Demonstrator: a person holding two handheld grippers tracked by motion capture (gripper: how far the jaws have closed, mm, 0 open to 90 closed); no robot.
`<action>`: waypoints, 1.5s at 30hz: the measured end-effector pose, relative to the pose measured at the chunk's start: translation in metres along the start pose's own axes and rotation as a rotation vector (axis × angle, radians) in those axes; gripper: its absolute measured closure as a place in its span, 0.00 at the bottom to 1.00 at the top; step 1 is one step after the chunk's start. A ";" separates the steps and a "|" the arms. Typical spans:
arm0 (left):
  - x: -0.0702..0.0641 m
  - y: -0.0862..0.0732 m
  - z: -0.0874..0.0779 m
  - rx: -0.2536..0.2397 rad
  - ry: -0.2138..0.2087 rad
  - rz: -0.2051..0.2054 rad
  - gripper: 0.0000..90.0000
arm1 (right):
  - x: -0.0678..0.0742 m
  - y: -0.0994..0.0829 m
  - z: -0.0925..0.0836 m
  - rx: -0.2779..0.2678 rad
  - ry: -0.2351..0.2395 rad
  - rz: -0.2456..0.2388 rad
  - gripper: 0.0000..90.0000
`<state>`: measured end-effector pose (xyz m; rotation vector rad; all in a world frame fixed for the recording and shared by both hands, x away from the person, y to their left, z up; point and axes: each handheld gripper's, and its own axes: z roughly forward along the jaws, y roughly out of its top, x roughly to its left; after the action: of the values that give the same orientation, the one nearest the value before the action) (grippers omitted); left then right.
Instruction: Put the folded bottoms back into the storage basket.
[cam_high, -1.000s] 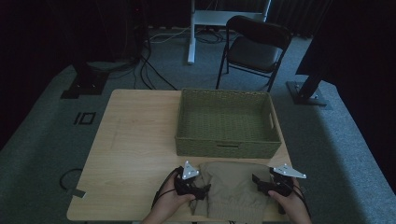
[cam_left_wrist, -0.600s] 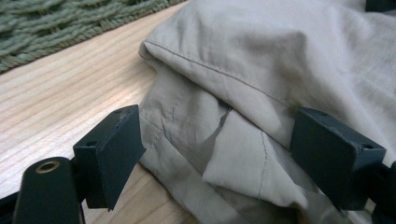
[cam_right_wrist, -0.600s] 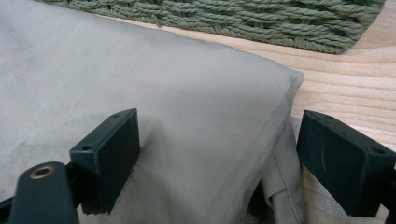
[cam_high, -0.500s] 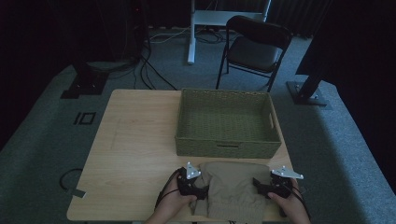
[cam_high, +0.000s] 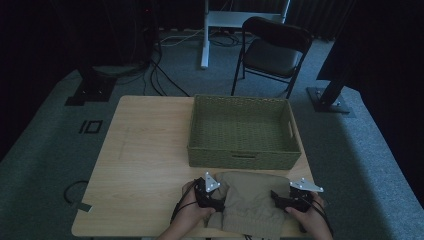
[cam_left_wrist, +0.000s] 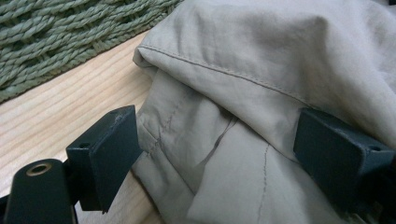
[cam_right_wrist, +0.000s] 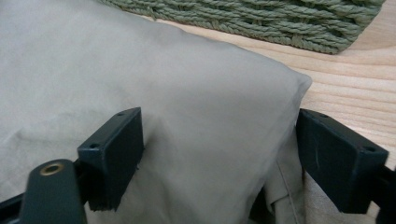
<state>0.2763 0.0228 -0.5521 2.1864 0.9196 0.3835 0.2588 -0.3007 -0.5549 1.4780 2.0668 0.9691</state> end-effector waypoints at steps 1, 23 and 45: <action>-0.002 0.001 0.001 0.002 -0.002 0.008 0.17 | 0.001 0.000 0.000 -0.001 0.002 -0.007 0.22; -0.002 0.013 -0.005 -0.070 -0.142 -0.015 0.92 | 0.010 0.011 -0.011 0.023 0.112 0.035 0.89; 0.007 0.054 -0.065 -0.194 -0.164 -0.013 0.92 | 0.022 0.070 -0.055 -0.119 0.216 0.047 0.89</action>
<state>0.2755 0.0347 -0.4679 2.0007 0.7724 0.2707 0.2587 -0.2825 -0.4644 1.4203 2.0870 1.2973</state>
